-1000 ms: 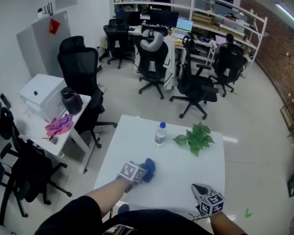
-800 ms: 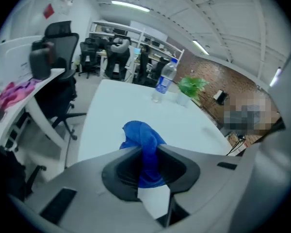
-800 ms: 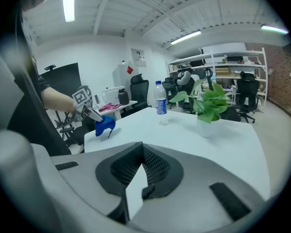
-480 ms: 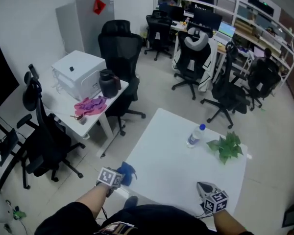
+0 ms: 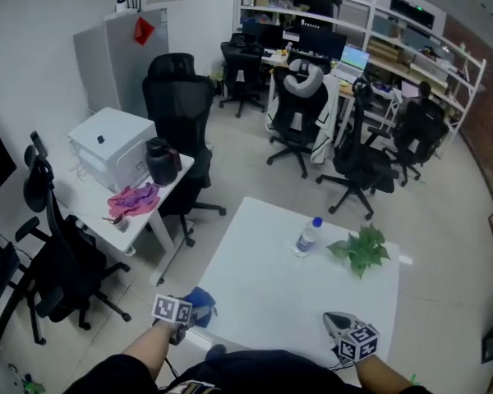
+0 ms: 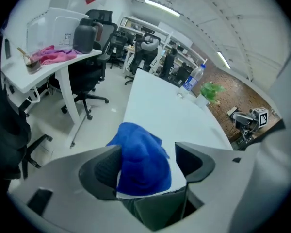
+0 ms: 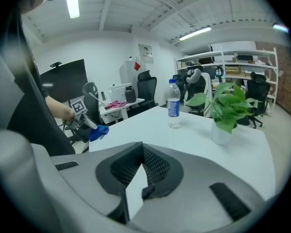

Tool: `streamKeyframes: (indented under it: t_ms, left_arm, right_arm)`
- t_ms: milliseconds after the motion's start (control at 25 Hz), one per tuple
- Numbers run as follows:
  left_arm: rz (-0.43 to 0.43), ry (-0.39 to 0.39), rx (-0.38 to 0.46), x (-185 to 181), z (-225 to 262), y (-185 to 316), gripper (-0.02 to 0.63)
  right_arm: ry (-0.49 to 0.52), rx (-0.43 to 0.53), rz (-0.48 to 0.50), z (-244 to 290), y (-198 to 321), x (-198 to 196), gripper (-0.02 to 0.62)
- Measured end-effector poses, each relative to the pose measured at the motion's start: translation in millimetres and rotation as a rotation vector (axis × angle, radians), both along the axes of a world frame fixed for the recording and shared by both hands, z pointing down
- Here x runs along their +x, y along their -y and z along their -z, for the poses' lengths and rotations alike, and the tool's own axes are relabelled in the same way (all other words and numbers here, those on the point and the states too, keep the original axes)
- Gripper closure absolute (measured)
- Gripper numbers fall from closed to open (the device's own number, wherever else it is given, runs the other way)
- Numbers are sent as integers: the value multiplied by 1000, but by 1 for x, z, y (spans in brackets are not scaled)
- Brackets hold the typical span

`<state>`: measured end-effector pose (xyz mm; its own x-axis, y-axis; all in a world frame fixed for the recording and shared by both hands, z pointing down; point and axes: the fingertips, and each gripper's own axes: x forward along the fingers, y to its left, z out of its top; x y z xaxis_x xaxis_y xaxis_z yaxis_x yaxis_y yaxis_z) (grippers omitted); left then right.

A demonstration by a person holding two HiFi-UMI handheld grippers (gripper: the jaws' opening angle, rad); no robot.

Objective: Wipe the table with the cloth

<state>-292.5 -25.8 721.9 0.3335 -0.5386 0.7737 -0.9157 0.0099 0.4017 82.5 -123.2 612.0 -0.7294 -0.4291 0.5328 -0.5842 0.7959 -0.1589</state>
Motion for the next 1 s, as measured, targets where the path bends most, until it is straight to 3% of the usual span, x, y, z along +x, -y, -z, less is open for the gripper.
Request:
streamKeyframes:
  t_ms: [120,200,400,480,720,1000]
  left_arm:
    - [-38,65,105,12,34,24,256]
    - [-81,91,226,35,66,45,299]
    - [-244,-120,597,139,144,97,568]
    - [-315,-145,675,178,155,110,601]
    - [-499,-97,710,265,149,136,601]
    - [-517,-84,609,319,115,166,601]
  right_arm:
    - [26,-1,-66,1,7,21,578]
    - [58,-7,-108,5,10,37,578]
    - [223,-18,-191,29,17,66,580]
    - [266,-19,-243,33,22,80,580]
    - [242,9,-322,27,41,103,581]
    - [144,7,-344,7,63,91,581]
